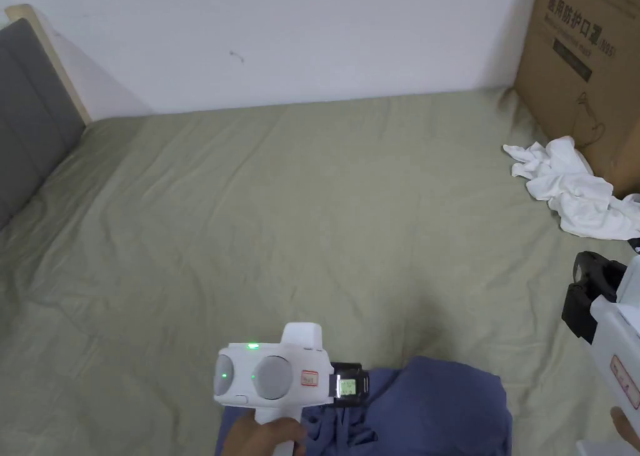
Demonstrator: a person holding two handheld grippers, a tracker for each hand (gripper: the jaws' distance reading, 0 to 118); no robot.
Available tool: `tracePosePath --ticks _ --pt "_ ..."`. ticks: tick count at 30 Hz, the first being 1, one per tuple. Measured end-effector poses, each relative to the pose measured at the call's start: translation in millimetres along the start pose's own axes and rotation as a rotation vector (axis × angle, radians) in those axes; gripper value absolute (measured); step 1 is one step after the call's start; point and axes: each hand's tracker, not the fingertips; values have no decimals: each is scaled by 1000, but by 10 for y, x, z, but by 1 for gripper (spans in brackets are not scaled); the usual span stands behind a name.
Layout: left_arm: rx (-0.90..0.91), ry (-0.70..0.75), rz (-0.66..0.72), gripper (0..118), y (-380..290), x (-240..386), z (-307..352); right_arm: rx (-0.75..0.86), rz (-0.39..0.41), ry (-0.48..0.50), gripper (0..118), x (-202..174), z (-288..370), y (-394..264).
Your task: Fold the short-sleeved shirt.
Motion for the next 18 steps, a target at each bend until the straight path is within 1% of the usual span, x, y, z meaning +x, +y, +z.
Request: tracePosePath --ticks 4,6,8,9,11,12,13,14,15,18 --pt "123 30 -6 87 92 -187 451 11 -3 9 0 -21 6 45" --pt "156 83 -33 87 100 -327 550 15 -4 15 0 -32 9 64" --pt "190 141 -46 83 46 -465 576 19 -3 19 0 -42 12 76" --pt "203 163 -41 74 9 -540 571 19 -2 20 0 -48 13 80" --pt "204 155 -48 65 -72 -651 497 18 -1 22 0 -53 14 84" --pt "215 149 -50 47 -129 -713 459 18 -2 23 0 -55 15 84" --pt "215 147 -54 26 -177 -757 404 17 -2 24 0 -56 16 85" --pt "210 147 -53 9 -225 -787 325 15 -1 24 0 -56 16 86" --pt "214 151 -55 1 -292 -803 274 14 0 23 0 -60 20 88" --pt "209 157 -55 0 -444 -811 135 11 -4 21 0 -69 36 97"
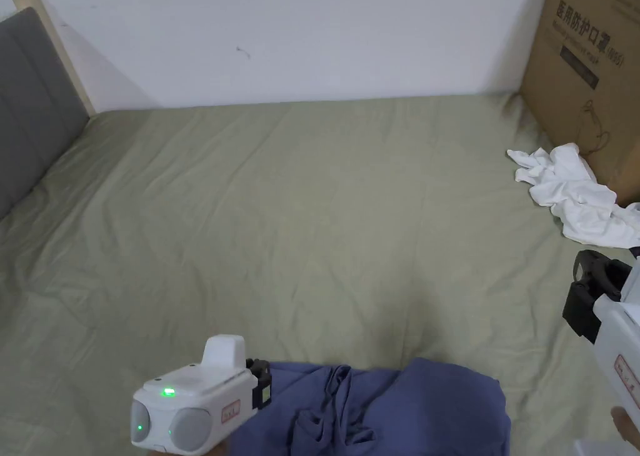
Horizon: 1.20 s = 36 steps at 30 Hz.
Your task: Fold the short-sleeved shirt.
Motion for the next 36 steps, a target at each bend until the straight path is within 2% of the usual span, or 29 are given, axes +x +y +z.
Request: tracePosePath --ticks 5,8,13,15,18,22,27,34,36 --pt "-66 4 -83 0 -305 194 -179 -8 -3 -7 0 10 3 -13" --pt "-85 -21 -85 0 -456 365 -266 -14 -4 -9 0 18 14 -23" --pt "-99 -62 -155 0 -501 725 -362 -26 -1 -17 0 55 24 -41" --pt "-111 -131 -145 0 -481 862 -393 -29 -6 -21 0 112 5 -67" --pt "-111 -116 -194 0 -512 1101 -464 -30 -7 -29 0 127 17 -68" --pt "-113 -141 -180 0 -483 1170 -473 -32 -6 -34 0 132 23 -68" --pt "-81 -203 -76 0 -272 859 -266 -32 -3 -26 0 94 20 -45" --pt "-74 -359 150 0 140 -118 192 -30 2 -5 0 0 -48 -12" --pt "-96 -386 206 7 170 -428 238 -31 5 2 0 -37 -65 -10"
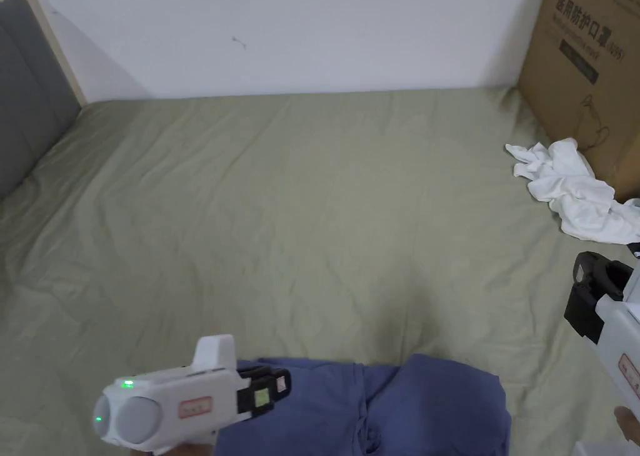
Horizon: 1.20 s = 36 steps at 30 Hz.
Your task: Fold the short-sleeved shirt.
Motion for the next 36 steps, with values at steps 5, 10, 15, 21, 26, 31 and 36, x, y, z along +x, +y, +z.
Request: tracePosePath --ticks 5,10,15,21,26,31,36 --pt "-56 41 179 70 50 -627 136 -8 10 14 0 -91 -37 0" --pt "-97 66 202 93 16 -1022 38 -18 13 19 0 -160 -50 -10" --pt "-143 42 240 75 -73 -1197 -192 -35 21 18 0 -187 -64 -38" --pt "-166 47 202 38 -111 -1158 -494 -46 20 5 0 -159 -72 -65" --pt "-146 78 185 14 -116 -916 -376 -45 18 1 0 -129 -65 -59" --pt "-129 133 108 11 -50 -630 -170 -39 12 4 0 -103 -84 -41" --pt "-100 191 97 9 71 -718 210 -22 3 16 0 -100 -71 -11"
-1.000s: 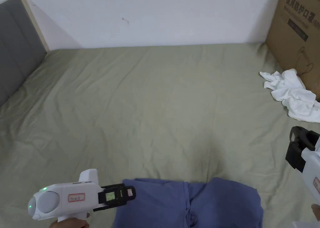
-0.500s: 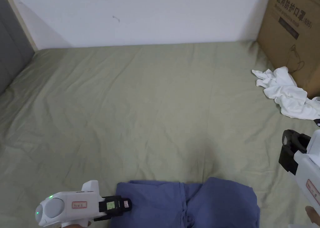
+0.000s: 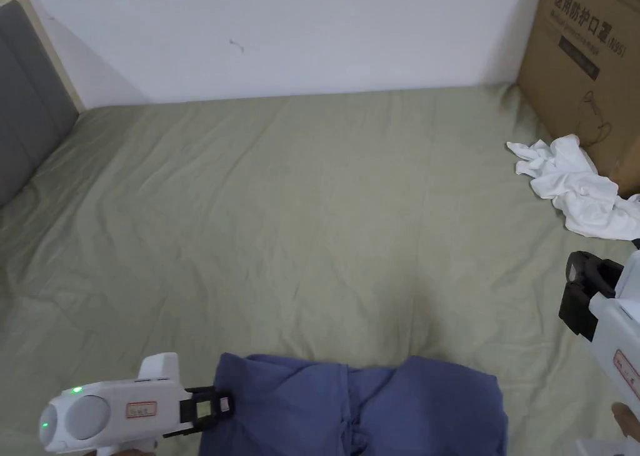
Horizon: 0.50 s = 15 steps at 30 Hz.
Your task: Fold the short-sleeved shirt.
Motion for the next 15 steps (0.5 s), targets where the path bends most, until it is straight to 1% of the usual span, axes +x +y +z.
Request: tracePosePath --ticks 3,6,8,11,14,15 --pt "22 86 2 9 53 -101 267 7 -8 9 0 6 2 1" --pt "27 121 -5 9 131 -125 472 10 -14 19 0 9 7 -2" --pt "31 131 0 9 176 19 585 14 -18 24 0 27 18 -5" --pt "35 103 -17 9 248 406 656 17 -21 26 0 55 29 -1" --pt "8 14 -15 9 325 949 591 21 -30 26 0 96 43 -2" --pt "-6 -31 -40 9 338 1129 529 22 -32 25 0 110 48 -1"
